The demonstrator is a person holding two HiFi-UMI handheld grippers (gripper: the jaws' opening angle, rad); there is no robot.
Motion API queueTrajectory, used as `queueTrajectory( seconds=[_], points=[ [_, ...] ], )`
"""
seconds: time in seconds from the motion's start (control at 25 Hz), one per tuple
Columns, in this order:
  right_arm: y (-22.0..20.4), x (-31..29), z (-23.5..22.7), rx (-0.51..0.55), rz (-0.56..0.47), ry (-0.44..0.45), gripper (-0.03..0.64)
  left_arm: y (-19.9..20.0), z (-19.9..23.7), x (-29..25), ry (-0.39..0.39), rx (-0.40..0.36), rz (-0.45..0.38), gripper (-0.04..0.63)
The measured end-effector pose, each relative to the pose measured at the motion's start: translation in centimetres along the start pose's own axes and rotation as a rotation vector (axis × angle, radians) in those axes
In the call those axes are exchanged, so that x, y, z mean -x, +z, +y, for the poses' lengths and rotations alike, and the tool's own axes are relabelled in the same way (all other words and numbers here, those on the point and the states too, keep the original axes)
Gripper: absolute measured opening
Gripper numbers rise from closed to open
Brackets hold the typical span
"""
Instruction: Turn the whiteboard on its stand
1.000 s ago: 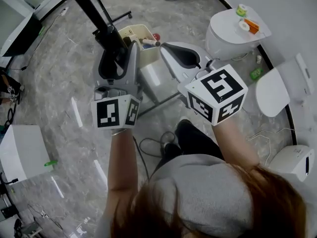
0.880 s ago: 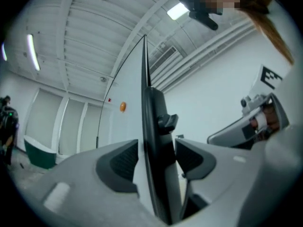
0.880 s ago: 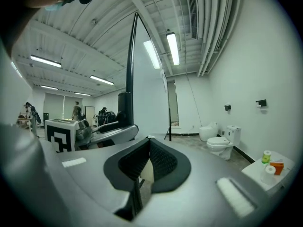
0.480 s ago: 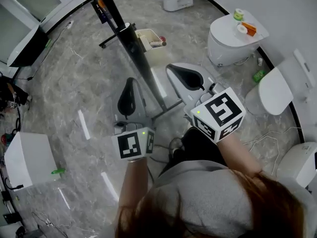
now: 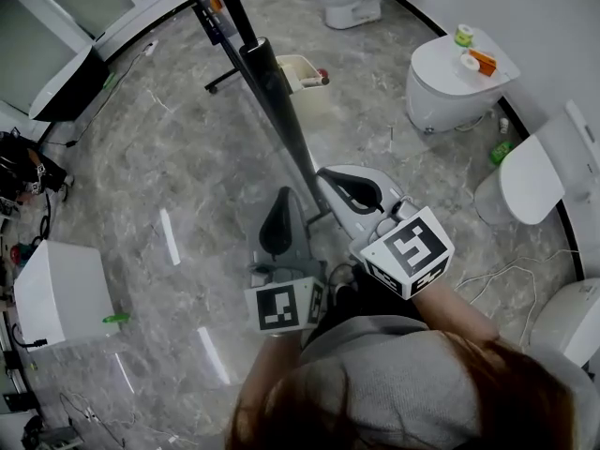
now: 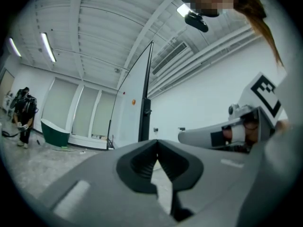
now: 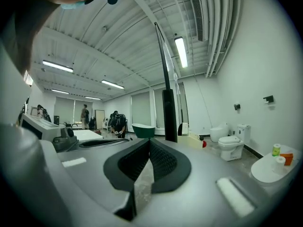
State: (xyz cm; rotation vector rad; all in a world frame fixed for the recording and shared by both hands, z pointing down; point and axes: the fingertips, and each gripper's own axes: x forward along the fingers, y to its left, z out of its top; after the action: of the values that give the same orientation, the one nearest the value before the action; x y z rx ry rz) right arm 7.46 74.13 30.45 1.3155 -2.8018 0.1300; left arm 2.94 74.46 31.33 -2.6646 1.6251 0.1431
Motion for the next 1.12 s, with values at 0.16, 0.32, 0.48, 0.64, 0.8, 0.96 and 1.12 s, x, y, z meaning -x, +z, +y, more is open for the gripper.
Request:
queueTrajectory(
  seconds=[0.16,0.32,0.48,0.64,0.8,0.96,1.12],
  points=[
    [-0.8,1.4,0.3,-0.013,0.007,-0.008,0.002,-0.7,-1.2,1.0,-0.016,0.013,0.018,-0.002],
    [-1.6,2.9,1.3,-0.013,0.016,0.022,0.002,-1.5,-2.5,2.4,-0.014,0.027,0.042,-0.002],
    [-1.6,4.3,1.6,-0.019,0.016,0.074,0.002,-0.9,-4.1,3.1,0.012,0.002,0.041,-0.002],
    [-0.4,7.0,1.0,0.005,-0.002,0.112,0.002,0.0,-6.3,3.9,0.073,-0.001,0.011,-0.001],
    [-0.5,10.5,0.8,0.026,0.008,0.186,0.002,-0.2,-9.2,4.7,0.140,0.026,-0.004,-0.001],
    [-1.0,13.1,1.4,0.009,0.006,0.260,0.002,0.0,-11.5,6.3,0.210,0.058,-0.015,-0.002],
    [-2.3,13.9,1.9,-0.009,0.030,0.304,0.002,-0.8,-12.8,7.4,0.239,0.027,0.014,-0.002]
  ],
)
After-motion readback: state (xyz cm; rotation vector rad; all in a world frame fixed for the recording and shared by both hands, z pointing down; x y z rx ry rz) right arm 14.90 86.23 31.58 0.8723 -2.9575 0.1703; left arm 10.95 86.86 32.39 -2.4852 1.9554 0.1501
